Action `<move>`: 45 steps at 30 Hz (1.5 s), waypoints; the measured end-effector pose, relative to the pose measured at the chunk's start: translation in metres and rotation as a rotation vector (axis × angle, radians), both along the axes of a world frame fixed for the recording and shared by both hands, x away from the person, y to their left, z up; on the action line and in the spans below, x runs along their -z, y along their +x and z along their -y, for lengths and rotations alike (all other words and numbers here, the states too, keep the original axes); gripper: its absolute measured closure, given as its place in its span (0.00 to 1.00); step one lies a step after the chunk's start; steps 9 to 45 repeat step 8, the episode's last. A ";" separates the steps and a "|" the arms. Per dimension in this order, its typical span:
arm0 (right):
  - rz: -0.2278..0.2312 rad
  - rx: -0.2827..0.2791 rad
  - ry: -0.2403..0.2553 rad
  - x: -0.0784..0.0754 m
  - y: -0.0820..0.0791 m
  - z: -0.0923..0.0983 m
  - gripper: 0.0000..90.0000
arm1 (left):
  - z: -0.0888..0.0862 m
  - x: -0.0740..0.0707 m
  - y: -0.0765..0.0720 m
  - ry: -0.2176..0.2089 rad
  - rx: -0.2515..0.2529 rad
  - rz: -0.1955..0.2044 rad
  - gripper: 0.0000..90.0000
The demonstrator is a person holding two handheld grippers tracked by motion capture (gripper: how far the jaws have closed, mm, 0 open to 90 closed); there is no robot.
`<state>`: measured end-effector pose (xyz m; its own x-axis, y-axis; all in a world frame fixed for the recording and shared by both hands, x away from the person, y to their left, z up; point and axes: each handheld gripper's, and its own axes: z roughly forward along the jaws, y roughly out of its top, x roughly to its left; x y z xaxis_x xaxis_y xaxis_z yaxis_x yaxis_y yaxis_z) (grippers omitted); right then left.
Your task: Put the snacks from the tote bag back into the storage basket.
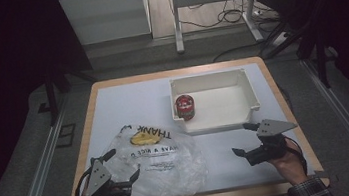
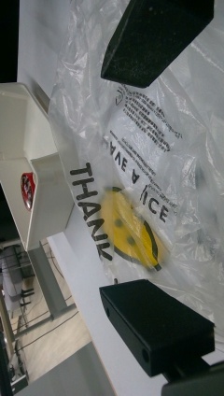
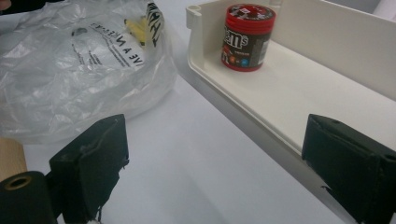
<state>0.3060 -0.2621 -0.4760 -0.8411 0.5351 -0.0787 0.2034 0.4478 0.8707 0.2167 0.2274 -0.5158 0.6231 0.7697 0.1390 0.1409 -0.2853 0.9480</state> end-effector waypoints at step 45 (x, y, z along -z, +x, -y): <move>-0.006 0.042 0.019 0.000 -0.006 0.019 0.08 | 0.001 0.001 0.001 0.004 0.000 -0.007 0.01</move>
